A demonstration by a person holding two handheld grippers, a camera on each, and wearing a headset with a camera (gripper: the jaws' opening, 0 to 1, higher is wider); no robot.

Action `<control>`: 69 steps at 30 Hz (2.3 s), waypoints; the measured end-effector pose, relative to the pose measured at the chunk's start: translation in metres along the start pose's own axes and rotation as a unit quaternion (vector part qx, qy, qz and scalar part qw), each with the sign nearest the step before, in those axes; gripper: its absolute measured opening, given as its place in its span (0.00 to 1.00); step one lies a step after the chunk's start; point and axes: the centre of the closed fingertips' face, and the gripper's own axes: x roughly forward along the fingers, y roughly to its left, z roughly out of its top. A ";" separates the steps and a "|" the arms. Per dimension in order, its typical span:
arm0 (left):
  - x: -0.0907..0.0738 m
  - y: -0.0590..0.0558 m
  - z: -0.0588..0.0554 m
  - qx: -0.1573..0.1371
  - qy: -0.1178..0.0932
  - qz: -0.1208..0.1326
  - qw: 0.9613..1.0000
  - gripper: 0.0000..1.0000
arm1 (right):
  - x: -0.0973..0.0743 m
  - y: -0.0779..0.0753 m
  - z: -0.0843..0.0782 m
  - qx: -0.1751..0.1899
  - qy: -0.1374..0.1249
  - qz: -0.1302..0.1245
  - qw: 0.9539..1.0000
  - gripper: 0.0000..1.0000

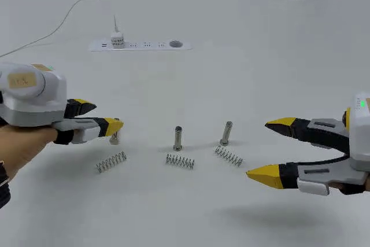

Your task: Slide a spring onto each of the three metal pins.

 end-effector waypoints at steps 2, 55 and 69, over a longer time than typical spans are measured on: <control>0.002 0.000 -0.001 -0.003 0.004 -0.001 1.000 0.44 | 0.000 0.000 -0.001 0.000 0.002 0.000 1.000 0.64; 0.037 -0.011 -0.014 0.011 0.084 0.016 0.996 0.16 | 0.003 -0.001 -0.012 0.006 0.018 -0.003 1.000 0.63; 0.041 -0.011 -0.014 0.043 0.097 0.014 0.994 0.10 | 0.004 -0.001 -0.013 0.011 0.019 -0.003 1.000 0.63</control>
